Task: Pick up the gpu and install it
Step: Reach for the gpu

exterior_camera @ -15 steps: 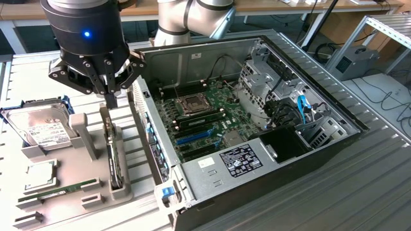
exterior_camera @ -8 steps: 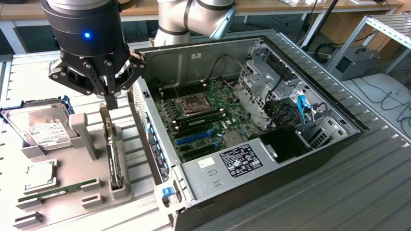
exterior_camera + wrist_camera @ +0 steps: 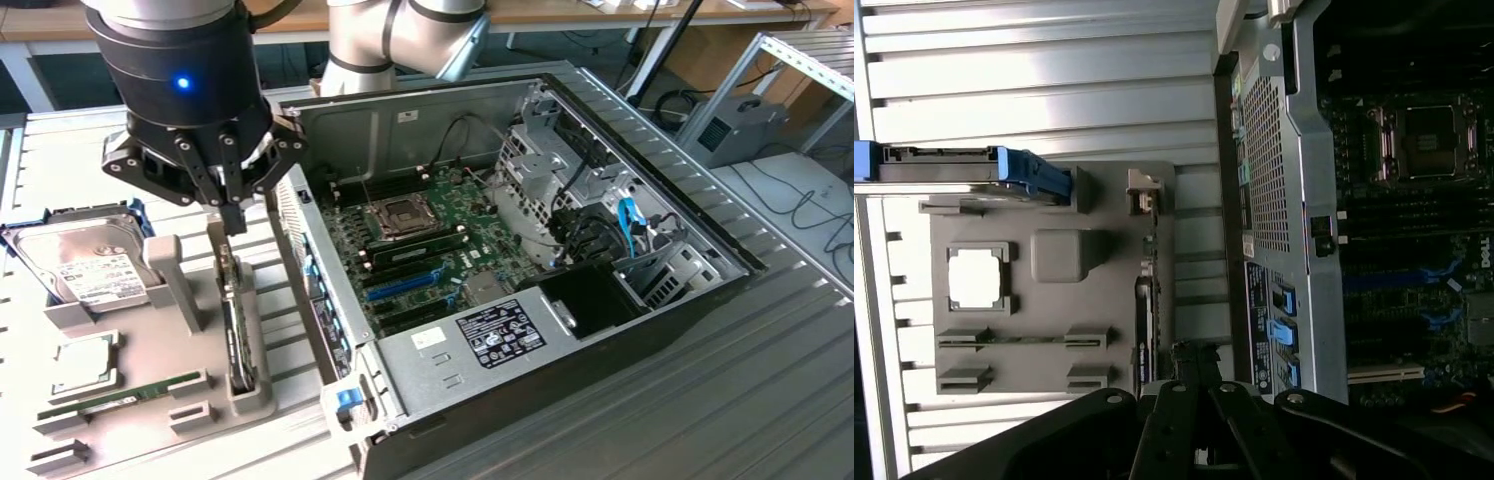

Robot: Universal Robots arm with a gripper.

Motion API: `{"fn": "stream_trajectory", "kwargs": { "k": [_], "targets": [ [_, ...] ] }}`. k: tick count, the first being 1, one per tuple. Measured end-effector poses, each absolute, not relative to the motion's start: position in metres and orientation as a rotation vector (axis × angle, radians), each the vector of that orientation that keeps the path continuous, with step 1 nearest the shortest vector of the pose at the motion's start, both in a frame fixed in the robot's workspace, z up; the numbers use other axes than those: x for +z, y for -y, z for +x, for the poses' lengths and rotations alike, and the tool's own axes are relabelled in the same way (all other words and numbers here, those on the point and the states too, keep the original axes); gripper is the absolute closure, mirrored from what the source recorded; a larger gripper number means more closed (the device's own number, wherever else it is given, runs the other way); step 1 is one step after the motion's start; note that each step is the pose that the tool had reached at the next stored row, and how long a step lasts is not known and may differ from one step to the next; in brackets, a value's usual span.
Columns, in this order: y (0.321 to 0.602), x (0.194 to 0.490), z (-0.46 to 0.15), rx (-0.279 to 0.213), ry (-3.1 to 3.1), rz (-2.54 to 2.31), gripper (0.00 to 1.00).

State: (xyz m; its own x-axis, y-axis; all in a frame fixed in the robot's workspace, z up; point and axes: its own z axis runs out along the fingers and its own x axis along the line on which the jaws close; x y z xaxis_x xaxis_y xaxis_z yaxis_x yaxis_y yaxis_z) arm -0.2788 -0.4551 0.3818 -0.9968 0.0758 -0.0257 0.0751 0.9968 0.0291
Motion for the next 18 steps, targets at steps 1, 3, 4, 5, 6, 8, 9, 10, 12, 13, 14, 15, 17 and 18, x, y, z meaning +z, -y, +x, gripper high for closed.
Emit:
{"fn": "stream_trajectory", "kwargs": {
  "k": [1, 3, 4, 5, 6, 8, 9, 10, 12, 13, 14, 15, 17, 18],
  "targets": [
    [0.456, 0.382, -0.279, 0.044, -3.112, 0.118, 0.89],
    [0.459, 0.382, -0.279, 0.043, -3.112, 0.118, 0.89],
    [0.461, 0.381, -0.279, 0.044, -3.112, 0.118, 0.89],
    [0.464, 0.381, -0.279, 0.044, -3.112, 0.118, 0.89],
    [0.466, 0.381, -0.279, 0.044, -3.112, 0.118, 0.89],
    [0.469, 0.381, -0.279, 0.044, -3.112, 0.118, 0.89],
    [0.471, 0.381, -0.279, 0.044, -3.112, 0.118, 0.89],
    [0.472, 0.381, -0.279, 0.044, -3.112, 0.118, 0.89],
    [0.475, 0.381, -0.279, 0.044, -3.112, 0.118, 0.89],
    [0.476, 0.381, -0.279, 0.044, -3.112, 0.118, 0.89],
    [0.477, 0.38, -0.279, 0.044, -3.112, 0.118, 0.89],
    [0.479, 0.38, -0.279, 0.044, -3.112, 0.118, 0.89],
    [0.481, 0.38, -0.279, 0.044, -3.112, 0.118, 0.89],
    [0.481, 0.38, -0.279, 0.044, -3.112, 0.118, 0.89]
  ]
}}
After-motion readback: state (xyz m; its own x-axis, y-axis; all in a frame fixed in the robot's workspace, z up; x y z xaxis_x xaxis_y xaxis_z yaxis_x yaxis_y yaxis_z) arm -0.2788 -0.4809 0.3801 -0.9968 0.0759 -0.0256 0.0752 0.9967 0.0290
